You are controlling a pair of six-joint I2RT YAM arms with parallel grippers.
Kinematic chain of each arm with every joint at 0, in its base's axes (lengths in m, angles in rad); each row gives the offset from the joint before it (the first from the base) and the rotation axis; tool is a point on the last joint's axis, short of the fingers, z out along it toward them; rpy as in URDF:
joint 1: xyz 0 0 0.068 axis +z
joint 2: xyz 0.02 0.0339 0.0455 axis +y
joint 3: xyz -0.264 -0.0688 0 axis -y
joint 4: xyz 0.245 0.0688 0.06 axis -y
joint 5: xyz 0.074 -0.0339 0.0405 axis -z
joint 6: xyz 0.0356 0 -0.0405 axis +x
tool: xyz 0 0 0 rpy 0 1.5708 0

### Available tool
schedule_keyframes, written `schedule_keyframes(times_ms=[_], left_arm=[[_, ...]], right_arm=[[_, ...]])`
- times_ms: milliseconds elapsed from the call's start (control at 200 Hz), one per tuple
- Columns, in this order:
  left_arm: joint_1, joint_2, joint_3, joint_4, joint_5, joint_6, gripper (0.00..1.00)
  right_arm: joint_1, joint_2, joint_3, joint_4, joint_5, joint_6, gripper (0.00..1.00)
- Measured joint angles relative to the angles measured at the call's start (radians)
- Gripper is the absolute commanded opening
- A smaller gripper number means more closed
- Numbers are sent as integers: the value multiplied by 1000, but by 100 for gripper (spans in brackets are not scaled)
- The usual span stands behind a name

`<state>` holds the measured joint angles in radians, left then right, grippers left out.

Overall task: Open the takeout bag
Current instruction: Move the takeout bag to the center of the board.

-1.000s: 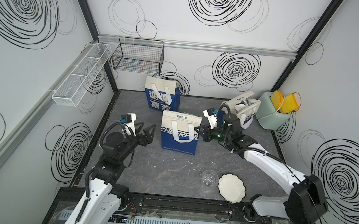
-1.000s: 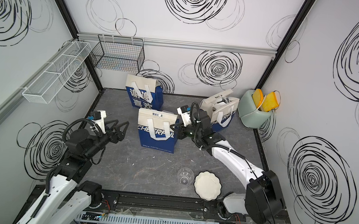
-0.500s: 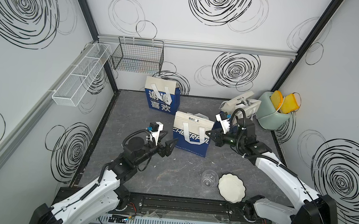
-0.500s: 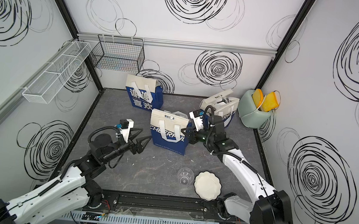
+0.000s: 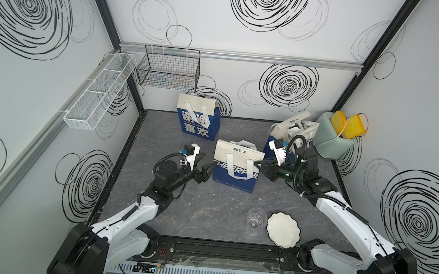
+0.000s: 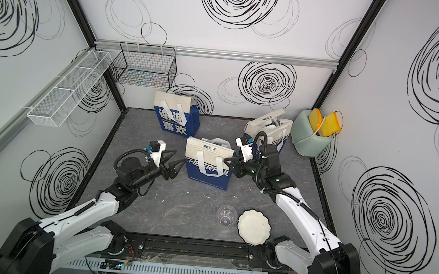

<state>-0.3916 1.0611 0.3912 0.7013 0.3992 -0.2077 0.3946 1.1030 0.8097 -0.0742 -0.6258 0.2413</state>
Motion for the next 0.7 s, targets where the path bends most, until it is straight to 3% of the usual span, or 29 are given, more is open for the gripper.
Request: schedule_keyframes(times_ms=[700], left_arm=[[111, 312, 122, 184, 324, 130, 74]], right_arm=[[1, -167, -43, -120, 84, 18, 36]])
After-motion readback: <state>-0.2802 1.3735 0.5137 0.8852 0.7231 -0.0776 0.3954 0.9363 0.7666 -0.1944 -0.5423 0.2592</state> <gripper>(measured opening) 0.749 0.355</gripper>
